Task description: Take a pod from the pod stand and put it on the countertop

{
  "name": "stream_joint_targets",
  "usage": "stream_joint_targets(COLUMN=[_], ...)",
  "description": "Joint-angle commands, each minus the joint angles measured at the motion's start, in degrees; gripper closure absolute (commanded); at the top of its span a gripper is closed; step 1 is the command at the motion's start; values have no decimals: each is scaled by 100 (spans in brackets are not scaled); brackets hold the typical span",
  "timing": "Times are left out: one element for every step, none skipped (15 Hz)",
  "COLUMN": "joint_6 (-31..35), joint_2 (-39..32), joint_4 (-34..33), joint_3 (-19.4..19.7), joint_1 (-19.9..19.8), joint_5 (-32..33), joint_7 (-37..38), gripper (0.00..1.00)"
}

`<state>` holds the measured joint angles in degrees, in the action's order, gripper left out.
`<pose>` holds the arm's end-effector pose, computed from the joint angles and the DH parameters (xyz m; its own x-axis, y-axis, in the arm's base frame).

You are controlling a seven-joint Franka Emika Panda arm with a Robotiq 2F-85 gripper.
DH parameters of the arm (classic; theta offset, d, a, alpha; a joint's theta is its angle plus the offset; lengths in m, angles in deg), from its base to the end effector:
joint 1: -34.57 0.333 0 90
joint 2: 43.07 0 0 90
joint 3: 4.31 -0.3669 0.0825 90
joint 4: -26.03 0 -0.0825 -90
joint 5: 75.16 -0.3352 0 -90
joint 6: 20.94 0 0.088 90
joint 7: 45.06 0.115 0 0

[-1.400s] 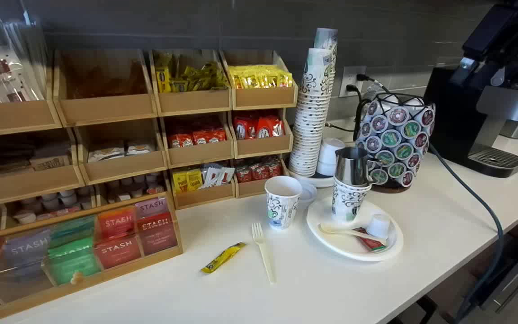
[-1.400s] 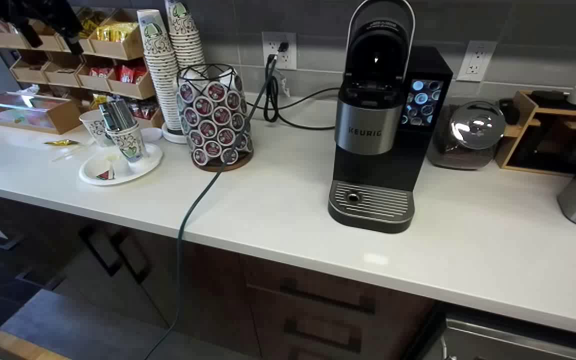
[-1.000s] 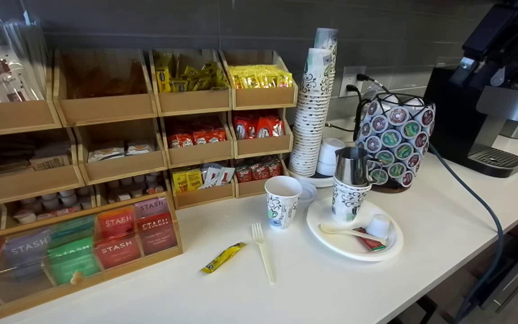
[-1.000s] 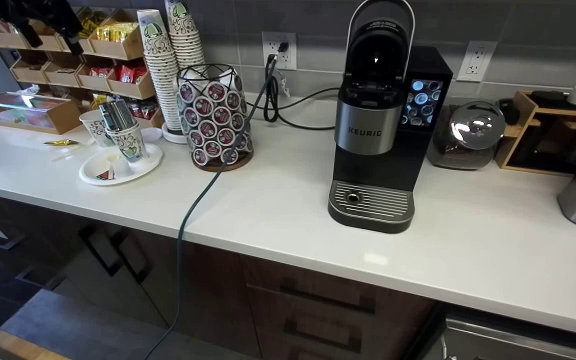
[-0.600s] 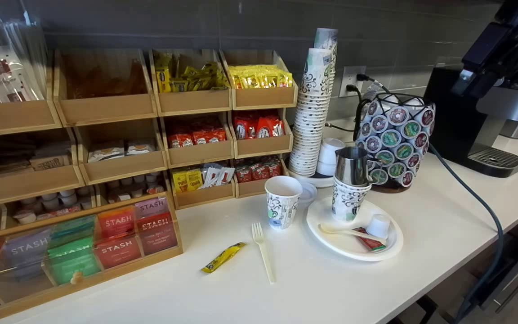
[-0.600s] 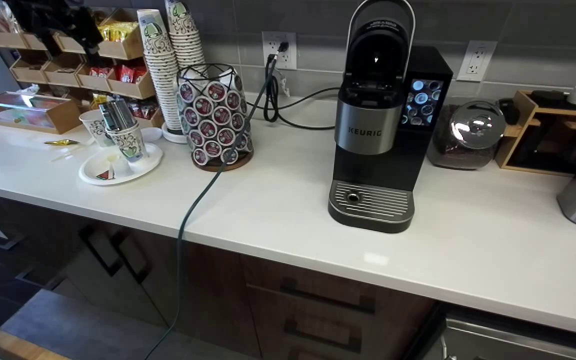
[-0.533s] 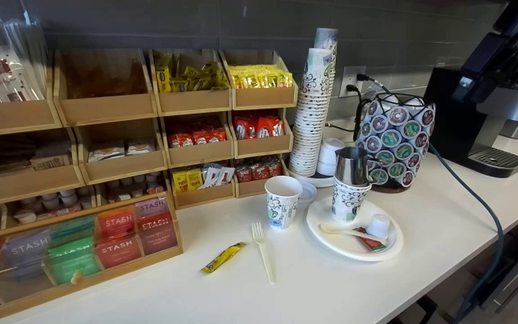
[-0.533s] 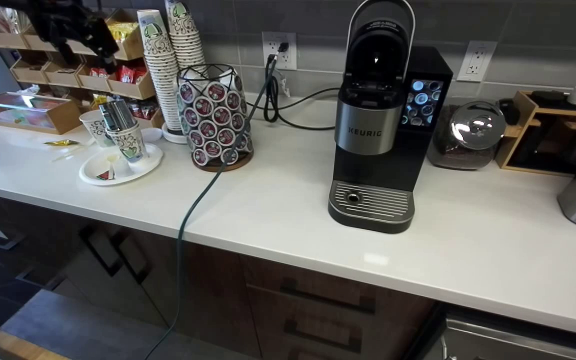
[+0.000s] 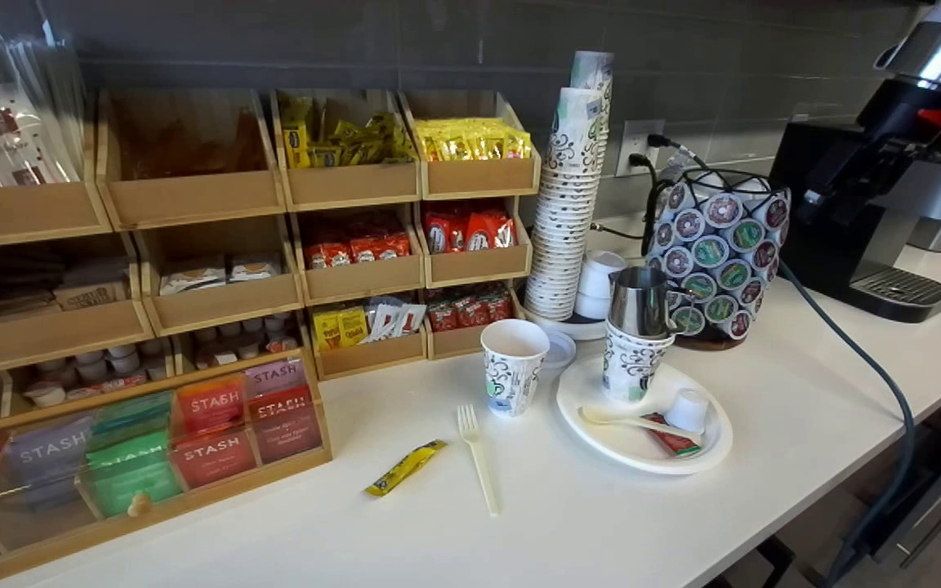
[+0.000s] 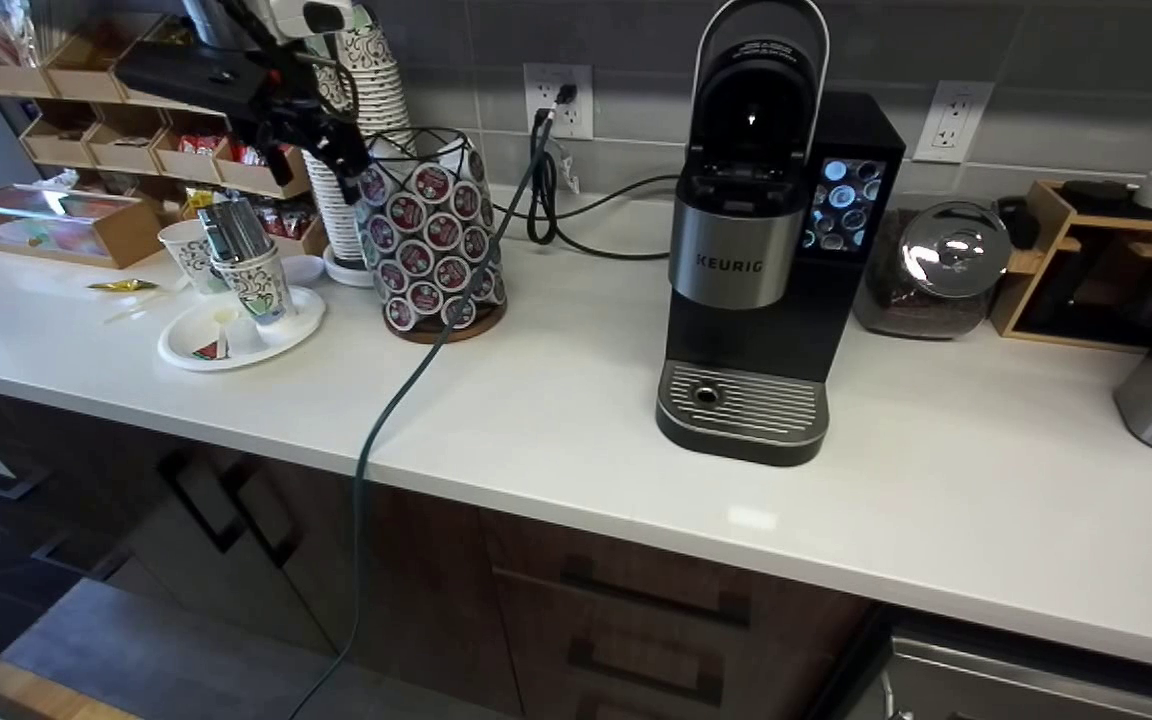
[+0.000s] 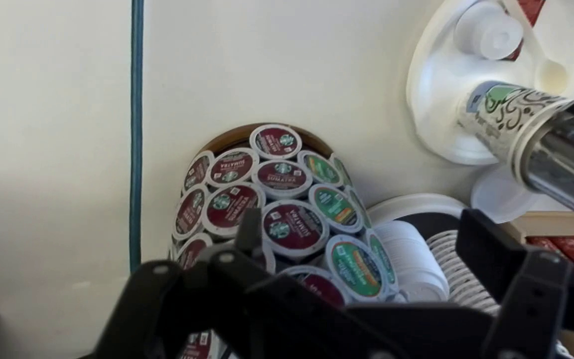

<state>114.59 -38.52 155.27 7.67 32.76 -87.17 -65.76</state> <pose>0.4706 -0.1140 0.4855 0.9737 -0.0292 0.2261 -0.0032 -0.9934 -0.1144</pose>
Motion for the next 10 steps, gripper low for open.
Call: stream_joint_targets(joint_6=[132, 168, 168, 168, 169, 652, 894, 992, 1166, 1225], joint_2=[-498, -278, -374, -433, -457, -498, -508, -511, -521, -507], joint_4=[-416, -211, -289, -336, -353, -275, -239, -232, -198, -175], joint_3=[-208, -219, -255, -277, -285, -316, -349, -373, -390, -405], joint_1=[-164, -189, -206, -217, -221, -210, -212, -217, -224, -229], joint_5=[285, 74, 124, 153, 169, 143, 57, -20, 13, 44], joint_7=[192, 35, 62, 74, 81, 171, 32, 6, 74, 76], gripper=[0, 0, 0, 0, 0, 0, 0, 0, 0, 0])
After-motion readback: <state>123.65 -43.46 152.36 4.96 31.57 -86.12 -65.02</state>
